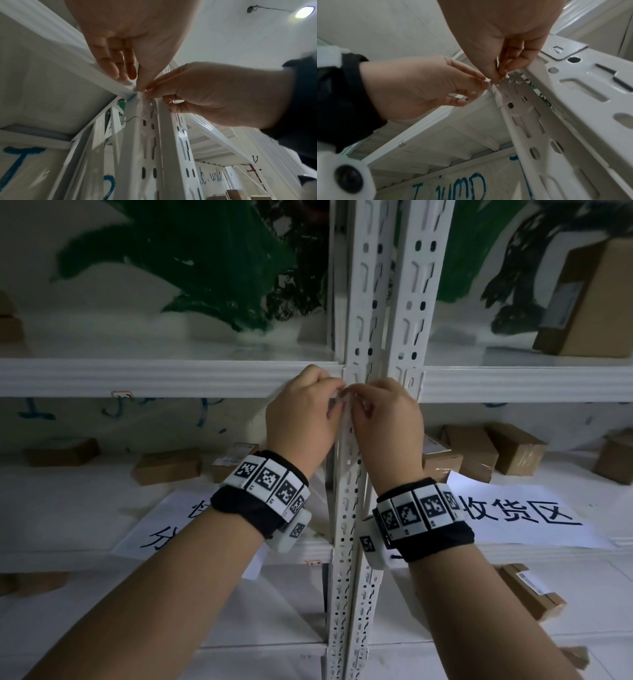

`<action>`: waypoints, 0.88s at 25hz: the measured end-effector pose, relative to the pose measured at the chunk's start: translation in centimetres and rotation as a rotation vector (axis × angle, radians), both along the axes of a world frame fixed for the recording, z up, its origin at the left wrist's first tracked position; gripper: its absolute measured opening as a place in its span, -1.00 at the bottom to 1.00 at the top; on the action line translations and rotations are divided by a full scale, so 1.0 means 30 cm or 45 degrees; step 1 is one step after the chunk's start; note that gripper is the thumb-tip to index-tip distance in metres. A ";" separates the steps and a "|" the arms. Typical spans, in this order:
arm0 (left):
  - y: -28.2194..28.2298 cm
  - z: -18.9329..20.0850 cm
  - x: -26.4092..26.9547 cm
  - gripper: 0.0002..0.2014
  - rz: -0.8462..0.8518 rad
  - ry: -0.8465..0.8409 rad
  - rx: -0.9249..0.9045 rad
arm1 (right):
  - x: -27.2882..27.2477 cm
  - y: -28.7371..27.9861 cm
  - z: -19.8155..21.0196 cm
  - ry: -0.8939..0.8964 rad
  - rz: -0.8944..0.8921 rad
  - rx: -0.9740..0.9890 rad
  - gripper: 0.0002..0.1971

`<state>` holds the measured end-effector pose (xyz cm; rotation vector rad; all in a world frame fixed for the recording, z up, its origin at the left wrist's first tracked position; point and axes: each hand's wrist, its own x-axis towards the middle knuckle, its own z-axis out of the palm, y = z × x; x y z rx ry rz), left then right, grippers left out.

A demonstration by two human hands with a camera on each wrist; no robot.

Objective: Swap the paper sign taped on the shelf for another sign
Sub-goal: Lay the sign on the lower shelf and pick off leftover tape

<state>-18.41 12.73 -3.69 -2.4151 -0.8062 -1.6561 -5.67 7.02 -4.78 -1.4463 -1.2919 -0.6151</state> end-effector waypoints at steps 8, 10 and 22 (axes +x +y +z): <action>0.046 -0.003 0.006 -0.92 0.062 -0.017 0.068 | -0.006 0.017 -0.017 0.011 0.081 0.029 -0.78; 0.046 0.001 0.011 -0.94 0.079 -0.019 0.066 | -0.003 0.014 -0.014 0.038 0.100 0.057 -0.77; 0.014 -0.040 0.010 -0.91 0.087 0.144 -0.041 | 0.008 -0.004 -0.002 0.045 0.140 -0.122 -0.76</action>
